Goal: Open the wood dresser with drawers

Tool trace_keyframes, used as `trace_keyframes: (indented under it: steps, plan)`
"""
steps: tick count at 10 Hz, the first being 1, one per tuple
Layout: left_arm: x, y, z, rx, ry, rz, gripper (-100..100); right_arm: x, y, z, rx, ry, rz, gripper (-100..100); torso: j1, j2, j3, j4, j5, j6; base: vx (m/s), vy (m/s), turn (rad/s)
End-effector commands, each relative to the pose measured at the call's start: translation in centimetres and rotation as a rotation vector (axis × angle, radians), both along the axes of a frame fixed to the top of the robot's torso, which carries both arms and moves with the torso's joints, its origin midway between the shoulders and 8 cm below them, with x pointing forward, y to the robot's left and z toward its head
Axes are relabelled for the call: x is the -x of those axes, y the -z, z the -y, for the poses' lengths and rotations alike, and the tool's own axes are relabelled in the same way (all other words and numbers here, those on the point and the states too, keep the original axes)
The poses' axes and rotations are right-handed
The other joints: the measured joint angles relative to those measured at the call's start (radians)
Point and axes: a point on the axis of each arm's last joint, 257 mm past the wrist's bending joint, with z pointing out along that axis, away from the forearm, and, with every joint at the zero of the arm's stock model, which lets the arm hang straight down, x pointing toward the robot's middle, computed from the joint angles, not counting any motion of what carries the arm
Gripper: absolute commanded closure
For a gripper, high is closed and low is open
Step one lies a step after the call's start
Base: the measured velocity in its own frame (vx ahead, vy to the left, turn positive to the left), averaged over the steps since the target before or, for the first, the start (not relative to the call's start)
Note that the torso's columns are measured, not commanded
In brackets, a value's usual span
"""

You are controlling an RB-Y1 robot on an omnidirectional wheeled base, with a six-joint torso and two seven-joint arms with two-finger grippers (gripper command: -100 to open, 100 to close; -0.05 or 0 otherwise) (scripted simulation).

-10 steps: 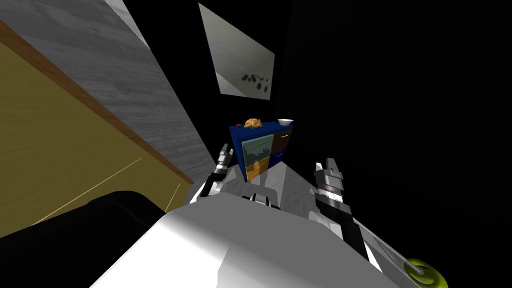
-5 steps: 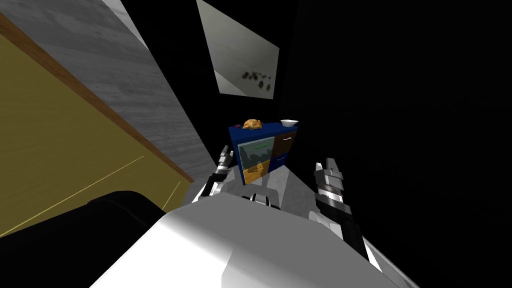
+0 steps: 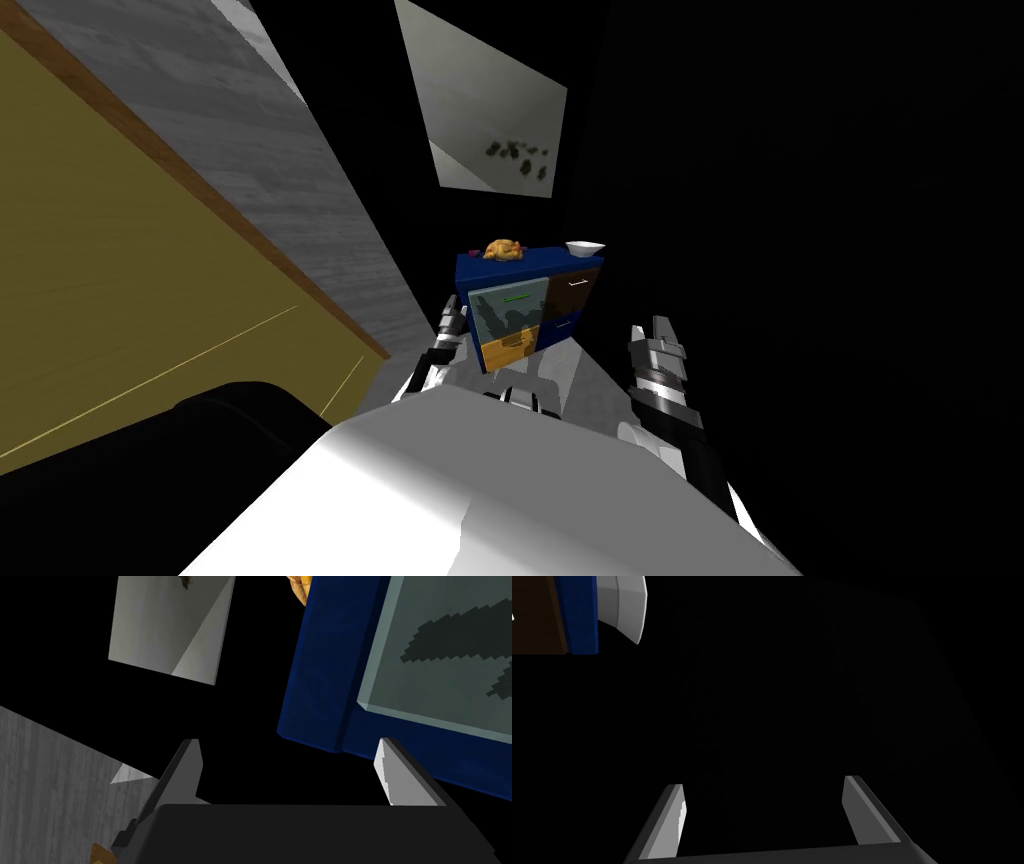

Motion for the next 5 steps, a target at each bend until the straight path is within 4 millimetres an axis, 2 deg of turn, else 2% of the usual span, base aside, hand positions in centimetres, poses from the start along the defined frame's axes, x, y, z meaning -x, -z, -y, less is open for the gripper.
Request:
trace_keyframes:
  steps: [1,5]
  plan:
    - [-0.3,1.5,-0.5,0.032,-0.011,-0.029,-100,0.0,0.0,0.0,0.0,0.0,0.0,0,-0.001,0.0,0.0,0.0,0.0,0.0,0.142,-0.157,0.187]
    - [-0.7,4.1,-1.3,0.074,-0.023,-0.083,-100,0.0,0.0,0.0,0.0,0.0,0.0,0,-0.002,-0.001,0.0,0.0,-0.001,0.0,0.149,-0.172,0.187]
